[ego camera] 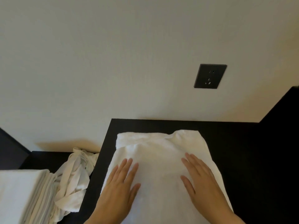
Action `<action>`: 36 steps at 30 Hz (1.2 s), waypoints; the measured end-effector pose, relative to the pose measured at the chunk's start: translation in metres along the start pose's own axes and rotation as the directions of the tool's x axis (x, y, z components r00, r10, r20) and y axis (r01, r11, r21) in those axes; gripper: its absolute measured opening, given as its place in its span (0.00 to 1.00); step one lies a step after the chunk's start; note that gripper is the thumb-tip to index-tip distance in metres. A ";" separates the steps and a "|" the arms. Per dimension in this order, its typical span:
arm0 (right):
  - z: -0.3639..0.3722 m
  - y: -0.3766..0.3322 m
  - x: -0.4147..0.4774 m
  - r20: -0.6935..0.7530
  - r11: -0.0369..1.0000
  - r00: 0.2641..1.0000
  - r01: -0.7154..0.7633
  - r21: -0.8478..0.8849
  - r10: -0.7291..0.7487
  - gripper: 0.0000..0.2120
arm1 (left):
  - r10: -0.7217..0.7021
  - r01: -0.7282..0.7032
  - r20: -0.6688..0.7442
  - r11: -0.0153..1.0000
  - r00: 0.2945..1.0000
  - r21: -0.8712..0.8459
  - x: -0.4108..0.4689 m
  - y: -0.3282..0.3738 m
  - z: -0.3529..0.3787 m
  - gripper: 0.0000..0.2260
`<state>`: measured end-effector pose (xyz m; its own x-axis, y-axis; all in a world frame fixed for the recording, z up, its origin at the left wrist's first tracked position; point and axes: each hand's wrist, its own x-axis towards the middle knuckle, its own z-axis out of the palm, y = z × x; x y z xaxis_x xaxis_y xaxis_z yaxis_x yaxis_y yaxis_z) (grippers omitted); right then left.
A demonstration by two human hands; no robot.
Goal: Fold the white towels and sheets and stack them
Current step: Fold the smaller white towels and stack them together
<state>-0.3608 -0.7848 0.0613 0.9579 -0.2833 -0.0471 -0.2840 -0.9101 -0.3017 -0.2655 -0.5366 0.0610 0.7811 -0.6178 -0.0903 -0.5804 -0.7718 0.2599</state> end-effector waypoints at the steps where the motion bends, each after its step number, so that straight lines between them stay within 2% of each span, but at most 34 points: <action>1: -0.002 -0.005 0.012 0.019 1.000 1.000 -0.006 -0.005 0.007 0.29 | -0.005 0.005 -0.057 1.000 0.998 -0.008 0.015 -0.002 0.004 0.30; 4: -0.002 -0.017 0.044 0.064 0.999 0.997 -0.040 -0.027 0.042 0.26 | -0.026 0.014 -0.137 0.996 0.990 -0.083 0.051 -0.006 0.009 0.28; 6: -0.001 -0.024 0.062 -0.014 0.999 0.999 -0.029 -0.018 0.029 0.21 | -0.155 0.099 -0.273 0.974 0.950 -0.206 0.066 -0.014 0.001 0.24; 8: -0.002 -0.026 0.081 -0.106 0.999 0.994 -0.016 0.052 0.021 0.16 | -0.333 0.215 -0.387 0.924 0.860 -0.317 0.081 -0.033 -0.004 0.20; 10: -0.008 -0.018 0.104 -0.186 0.987 0.976 -0.086 0.133 0.110 0.13 | -0.452 0.309 -0.337 0.863 0.826 -0.401 0.093 -0.055 -0.008 0.17; 13: -0.020 0.010 0.137 -0.220 0.940 0.915 -0.315 0.132 0.337 0.16 | -0.430 0.295 -0.139 0.787 0.892 -0.542 0.103 -0.078 -0.007 0.17; 15: -0.024 0.025 0.149 -0.111 0.871 0.867 -0.470 0.143 0.486 0.22 | -0.403 0.280 -0.079 0.751 0.912 -0.597 0.107 -0.087 -0.004 0.19; 18: -0.023 0.039 0.157 0.018 0.788 0.811 -0.572 0.226 0.584 0.30 | -0.470 0.264 -0.096 0.640 0.878 -0.722 0.111 -0.092 0.003 0.18; 21: -0.023 0.048 0.161 0.092 0.665 0.746 -0.637 0.391 0.660 0.29 | -0.541 0.234 -0.100 0.515 0.835 -0.824 0.114 -0.089 0.005 0.13; 23: -0.023 0.052 0.162 0.122 0.629 0.742 -0.633 0.451 0.659 0.25 | -0.526 0.208 -0.081 0.466 0.846 -0.860 0.114 -0.088 0.002 0.11; 26: -0.022 0.058 0.164 0.083 0.654 0.786 -0.562 0.506 0.612 0.22 | -0.430 0.176 0.004 0.361 0.903 -0.916 0.117 -0.091 -0.007 0.10; 29: -0.021 0.064 0.163 0.068 0.655 0.823 -0.496 0.569 0.564 0.14 | -0.316 0.159 0.049 0.335 0.947 -0.929 0.123 -0.100 -0.018 0.07; 34: -0.027 0.076 0.163 0.112 0.559 0.837 -0.451 0.696 0.536 0.07 | -0.120 0.123 0.089 0.320 0.989 -0.939 0.138 -0.113 -0.040 0.07; 36: -0.033 0.082 0.163 0.193 0.459 0.847 -0.444 0.770 0.496 0.05 | -0.057 0.118 0.106 0.311 0.993 -0.943 0.147 -0.118 -0.048 0.09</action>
<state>-0.2289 -0.9155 0.0603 0.6787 -0.6327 -0.3728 -0.5224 -0.0592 -0.8507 -0.0715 -0.5287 0.0627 0.7841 -0.5853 -0.2063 0.1291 -0.1713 0.9767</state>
